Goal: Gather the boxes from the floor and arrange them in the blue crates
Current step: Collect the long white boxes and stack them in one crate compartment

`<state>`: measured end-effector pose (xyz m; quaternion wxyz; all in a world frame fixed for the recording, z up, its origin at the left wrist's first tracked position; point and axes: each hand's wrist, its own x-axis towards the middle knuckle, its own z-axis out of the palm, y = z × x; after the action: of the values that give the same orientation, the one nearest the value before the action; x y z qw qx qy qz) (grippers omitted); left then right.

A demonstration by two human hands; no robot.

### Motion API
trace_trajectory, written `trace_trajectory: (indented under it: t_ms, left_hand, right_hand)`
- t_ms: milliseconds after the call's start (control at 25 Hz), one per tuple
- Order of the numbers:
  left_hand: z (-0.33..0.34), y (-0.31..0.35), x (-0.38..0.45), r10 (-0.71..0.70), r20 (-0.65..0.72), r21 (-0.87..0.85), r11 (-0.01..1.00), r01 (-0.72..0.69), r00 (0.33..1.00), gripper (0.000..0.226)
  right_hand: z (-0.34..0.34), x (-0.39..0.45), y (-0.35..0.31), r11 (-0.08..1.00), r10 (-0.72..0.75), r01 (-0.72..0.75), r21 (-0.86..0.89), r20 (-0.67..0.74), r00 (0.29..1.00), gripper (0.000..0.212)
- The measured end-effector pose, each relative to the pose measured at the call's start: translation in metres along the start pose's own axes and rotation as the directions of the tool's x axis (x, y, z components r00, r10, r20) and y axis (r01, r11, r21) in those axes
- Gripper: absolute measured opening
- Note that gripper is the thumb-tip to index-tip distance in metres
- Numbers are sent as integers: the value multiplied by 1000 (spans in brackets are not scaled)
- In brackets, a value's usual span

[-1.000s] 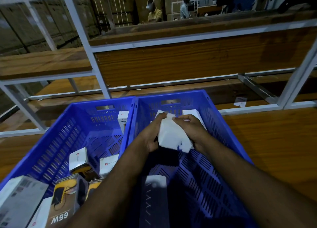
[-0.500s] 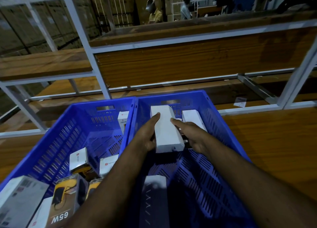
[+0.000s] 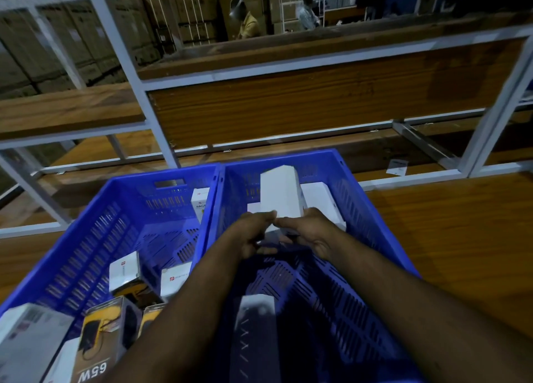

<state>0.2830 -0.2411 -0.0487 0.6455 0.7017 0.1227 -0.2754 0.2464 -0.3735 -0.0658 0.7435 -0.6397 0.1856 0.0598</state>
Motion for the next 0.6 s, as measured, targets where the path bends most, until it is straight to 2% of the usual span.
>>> trace_trajectory:
  t_ms: [160, 320, 440, 560, 600]
  left_hand:
    - [9, -8, 18, -33, -62, 132, 990, 41, 998, 41]
    - [17, -15, 25, -63, -109, 196, 977, 84, 992, 23]
    - [23, -22, 31, -79, -121, 161, 982, 98, 989, 17]
    - [31, -28, 32, -57, -80, 144, 987, 68, 995, 11]
    - [32, -31, 34, -53, -62, 161, 985, 62, 997, 12]
  right_hand:
    - [3, 1, 10, 974, 157, -159, 159, 27, 987, 34]
    - [2, 6, 18, 959, 247, -245, 143, 6, 969, 9]
    - [-3, 14, 29, 955, 269, -265, 134, -10, 963, 10]
    - [-11, 22, 32, 945, 307, -296, 143, -67, 949, 5]
    - [-15, 24, 32, 941, 325, -314, 123, -89, 941, 11]
